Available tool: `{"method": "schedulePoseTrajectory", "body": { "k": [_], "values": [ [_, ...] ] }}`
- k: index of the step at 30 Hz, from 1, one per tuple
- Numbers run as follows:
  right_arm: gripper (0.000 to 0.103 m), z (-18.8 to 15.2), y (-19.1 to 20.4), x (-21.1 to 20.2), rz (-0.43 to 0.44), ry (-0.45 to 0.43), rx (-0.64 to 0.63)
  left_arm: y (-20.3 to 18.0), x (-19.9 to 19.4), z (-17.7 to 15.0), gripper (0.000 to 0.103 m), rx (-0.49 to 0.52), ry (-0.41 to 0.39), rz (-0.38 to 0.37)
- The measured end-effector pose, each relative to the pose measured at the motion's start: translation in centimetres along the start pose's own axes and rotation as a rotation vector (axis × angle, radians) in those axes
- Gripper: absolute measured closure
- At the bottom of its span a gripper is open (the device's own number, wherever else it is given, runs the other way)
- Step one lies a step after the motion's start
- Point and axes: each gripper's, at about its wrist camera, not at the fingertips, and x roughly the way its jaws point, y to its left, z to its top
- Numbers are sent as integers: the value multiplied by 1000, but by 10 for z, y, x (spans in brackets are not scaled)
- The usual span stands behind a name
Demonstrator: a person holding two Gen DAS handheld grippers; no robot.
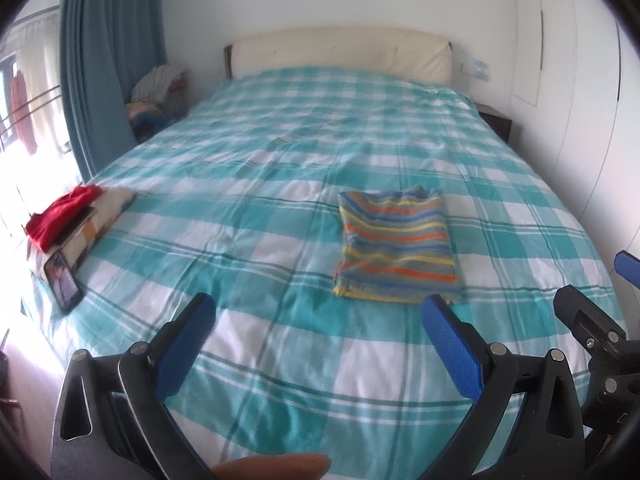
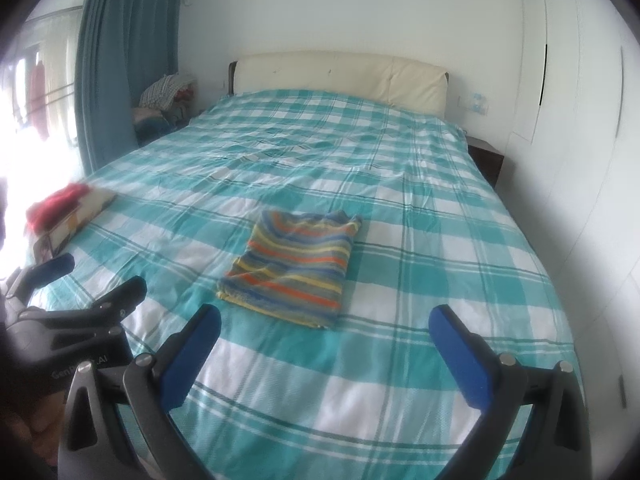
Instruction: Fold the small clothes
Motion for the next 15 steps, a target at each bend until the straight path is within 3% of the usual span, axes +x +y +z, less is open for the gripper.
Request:
{"method": "schedulePoseTrajectory", "body": {
  "k": [15],
  "values": [
    [0, 2, 8, -4, 48, 4, -13, 1, -4, 1, 0, -3, -6, 4]
  ]
}}
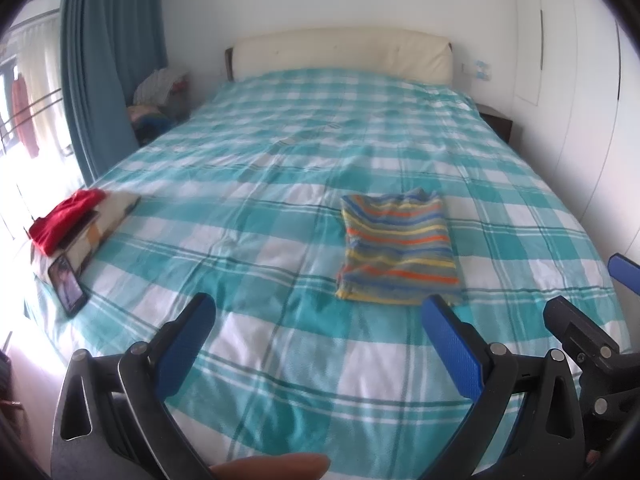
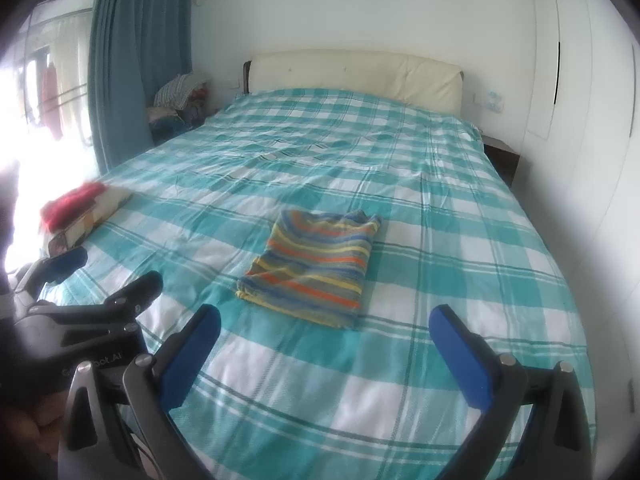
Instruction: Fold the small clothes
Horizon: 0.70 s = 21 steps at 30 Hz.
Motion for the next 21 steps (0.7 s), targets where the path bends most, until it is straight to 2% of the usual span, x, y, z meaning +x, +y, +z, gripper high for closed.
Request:
{"method": "schedulePoseTrajectory", "body": {
  "k": [7, 12, 21],
  "values": [
    [0, 2, -1, -2, -67, 5, -14, -1, -3, 4, 0, -2, -4, -11],
    [0, 2, -4, -2, -79, 6, -3, -9, -4, 5, 0, 36, -8, 1],
    [0, 2, -8, -2, -111, 12, 9, -13, -4, 5, 0, 57, -8, -21]
  ]
}}
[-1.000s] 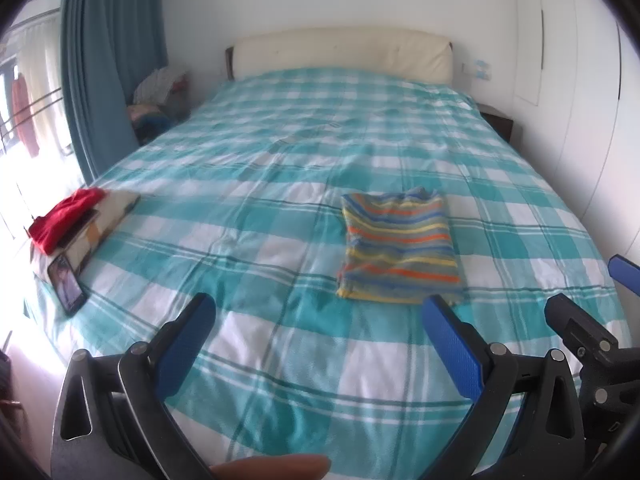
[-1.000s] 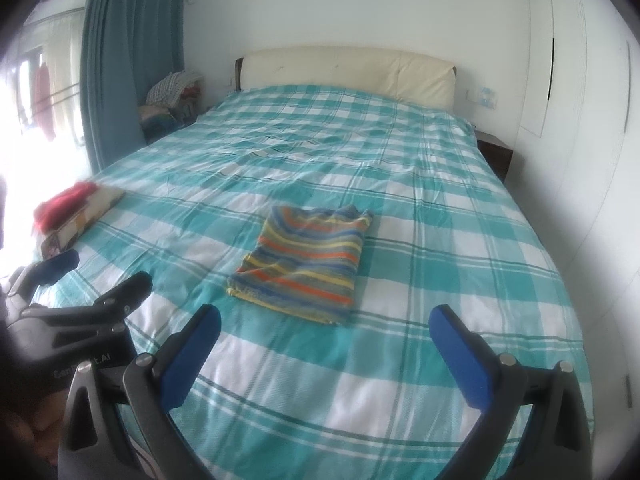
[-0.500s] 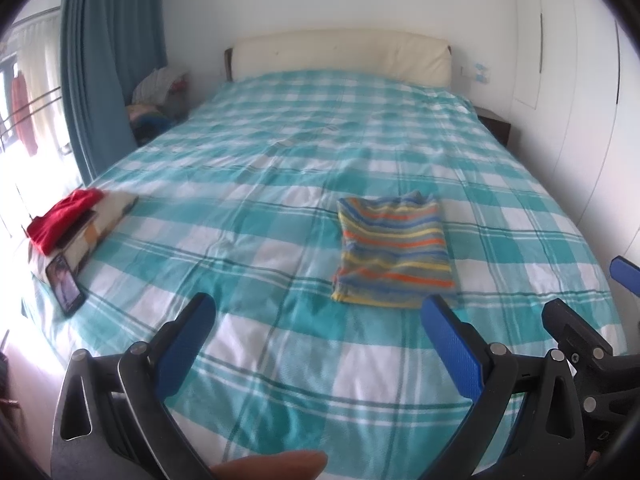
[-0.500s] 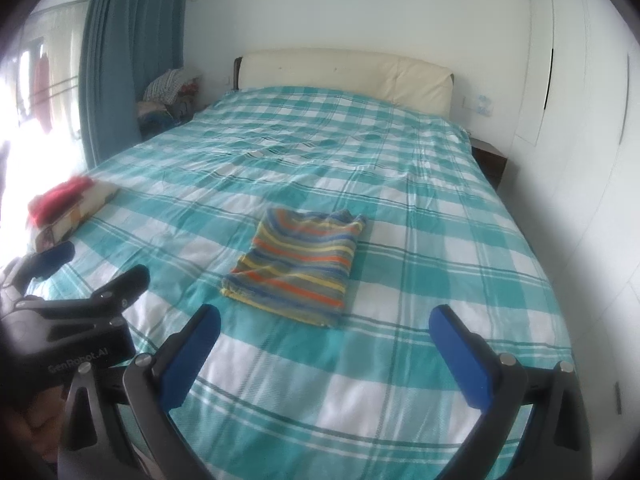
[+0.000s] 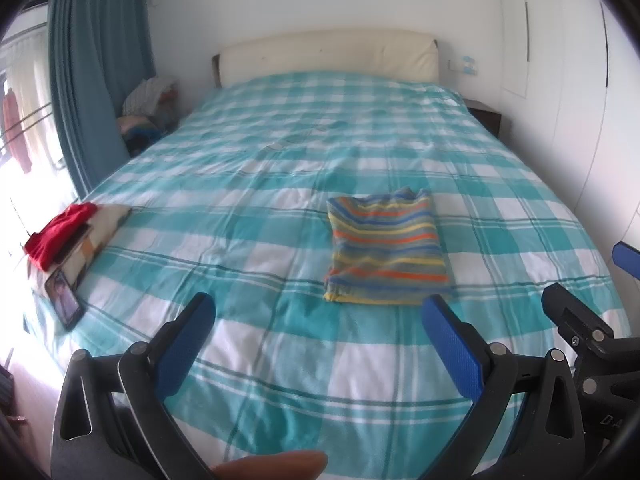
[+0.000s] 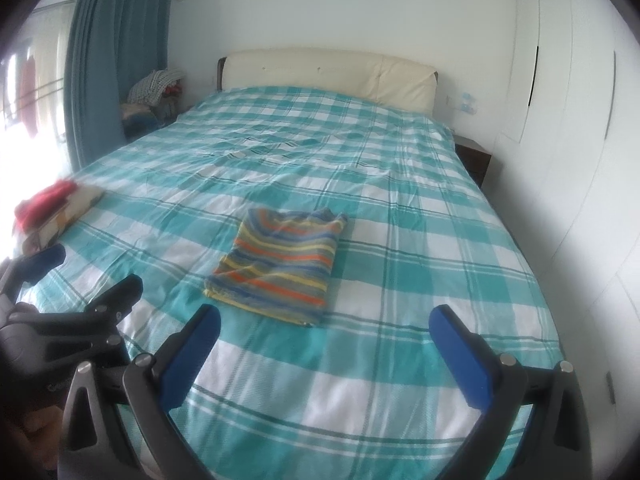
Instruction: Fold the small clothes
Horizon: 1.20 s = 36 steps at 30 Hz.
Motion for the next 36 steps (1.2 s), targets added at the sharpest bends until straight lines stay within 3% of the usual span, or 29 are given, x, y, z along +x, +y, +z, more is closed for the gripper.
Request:
{"method": "schedulePoseTrajectory", "body": {
  "k": [27, 36],
  "values": [
    [0, -4, -5, 3, -16, 11, 13, -2, 2, 1, 0, 1, 5, -1],
    [0, -6, -10, 4, -20, 16, 18, 4, 7, -4, 0, -38, 29, -115]
  ]
}}
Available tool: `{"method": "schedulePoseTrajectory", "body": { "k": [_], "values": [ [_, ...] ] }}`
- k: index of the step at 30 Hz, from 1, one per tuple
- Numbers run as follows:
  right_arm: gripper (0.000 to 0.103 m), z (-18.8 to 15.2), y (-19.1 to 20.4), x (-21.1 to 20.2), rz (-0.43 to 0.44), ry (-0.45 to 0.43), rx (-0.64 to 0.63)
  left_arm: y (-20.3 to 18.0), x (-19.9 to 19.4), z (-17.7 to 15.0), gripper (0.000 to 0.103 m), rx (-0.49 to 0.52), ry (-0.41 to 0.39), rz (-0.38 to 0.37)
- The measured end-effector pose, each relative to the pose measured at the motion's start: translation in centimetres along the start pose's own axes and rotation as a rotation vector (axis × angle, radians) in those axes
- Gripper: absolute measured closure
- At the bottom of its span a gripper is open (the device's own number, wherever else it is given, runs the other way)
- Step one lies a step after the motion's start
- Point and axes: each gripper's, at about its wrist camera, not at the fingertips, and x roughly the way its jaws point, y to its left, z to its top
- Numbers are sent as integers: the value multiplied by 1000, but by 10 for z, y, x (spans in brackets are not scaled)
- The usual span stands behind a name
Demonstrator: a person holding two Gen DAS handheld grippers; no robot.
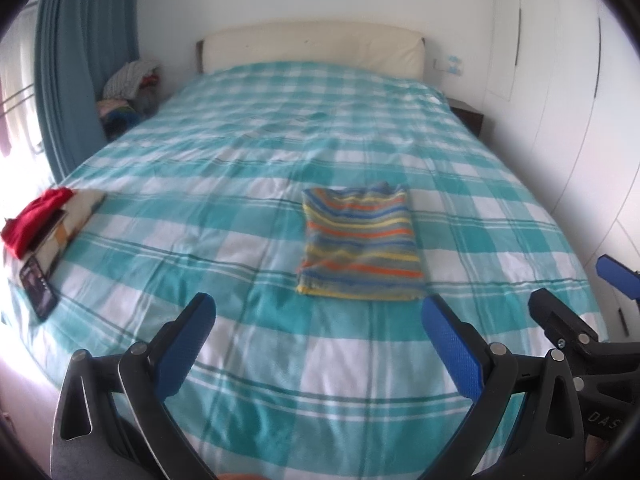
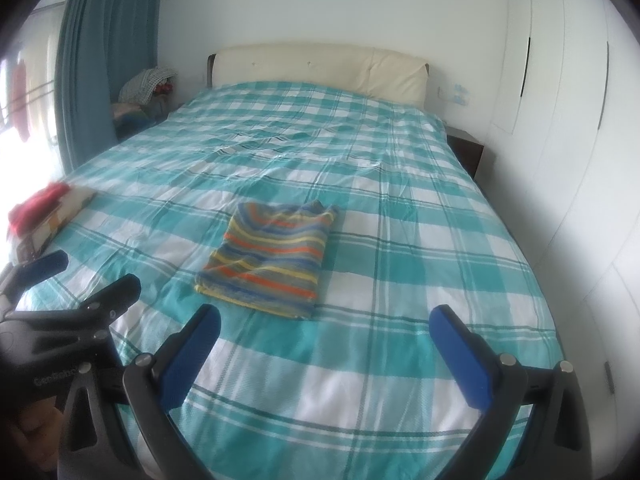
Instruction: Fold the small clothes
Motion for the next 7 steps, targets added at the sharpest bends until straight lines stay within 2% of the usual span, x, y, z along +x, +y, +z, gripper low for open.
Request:
{"method": "schedulePoseTrajectory", "body": {
  "k": [7],
  "values": [
    [0, -1, -2, 0, 0, -2, 4, -6, -8, 2, 0, 42, -54, 22]
  ]
}}
